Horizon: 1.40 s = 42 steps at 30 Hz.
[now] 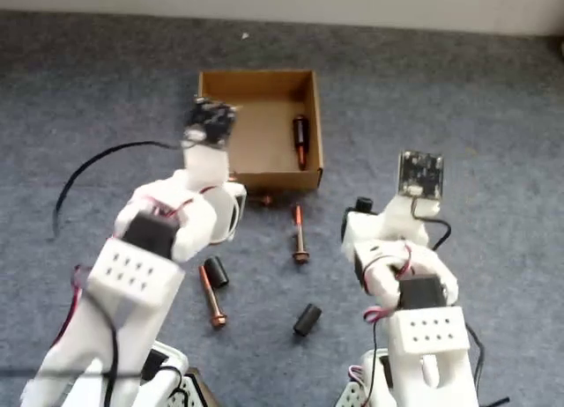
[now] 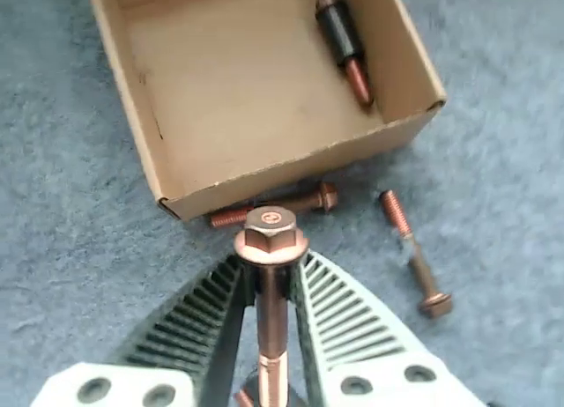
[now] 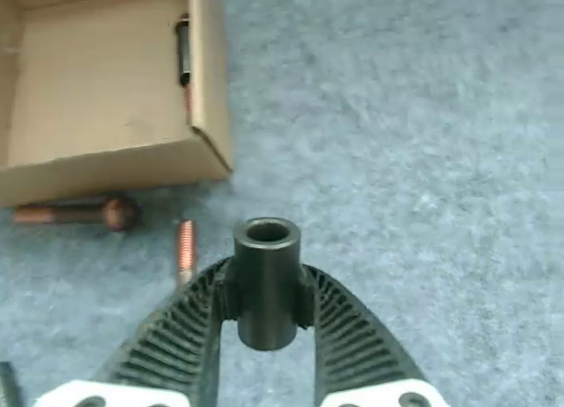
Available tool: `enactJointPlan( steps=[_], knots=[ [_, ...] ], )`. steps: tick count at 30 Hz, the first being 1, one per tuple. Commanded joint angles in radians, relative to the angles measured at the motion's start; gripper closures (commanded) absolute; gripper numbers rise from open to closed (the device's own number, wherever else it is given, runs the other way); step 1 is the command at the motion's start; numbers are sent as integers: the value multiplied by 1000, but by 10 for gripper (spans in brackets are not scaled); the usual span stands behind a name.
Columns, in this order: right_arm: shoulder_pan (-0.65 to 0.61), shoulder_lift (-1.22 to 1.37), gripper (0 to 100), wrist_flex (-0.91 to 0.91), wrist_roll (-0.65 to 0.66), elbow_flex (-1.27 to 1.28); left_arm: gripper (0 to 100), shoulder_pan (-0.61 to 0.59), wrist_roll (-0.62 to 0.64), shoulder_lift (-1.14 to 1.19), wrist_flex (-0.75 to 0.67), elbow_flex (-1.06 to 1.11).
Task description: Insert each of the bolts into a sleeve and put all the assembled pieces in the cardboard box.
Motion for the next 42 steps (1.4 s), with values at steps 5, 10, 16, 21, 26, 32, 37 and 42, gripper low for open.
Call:
enactJointPlan(
  steps=[5, 10, 16, 21, 26, 32, 37, 42],
  knots=[
    [-140, -136, 993, 2, -63, 39, 994, -10, 193, -401, -6, 128],
    [-229, -137, 993, 2, -57, 41, 994, -10, 235, -628, -124, 325],
    [-400, -140, 993, -12, 75, 79, 994, -12, 236, -908, -249, 549],
    [-449, -140, 993, -225, 216, 216, 994, -36, 318, -1107, -252, 619],
    [-490, -140, 993, -529, 391, 407, 994, -114, 410, -1082, -255, 616],
    [-532, -140, 993, -708, 468, 524, 994, -122, 505, -1086, -259, 618],
    [-568, -142, 993, -710, 468, 527, 994, -44, 511, -1086, -279, 648],
    [-587, -142, 993, -710, 468, 527, 994, 5, 509, -1084, -281, 676]
  ],
)
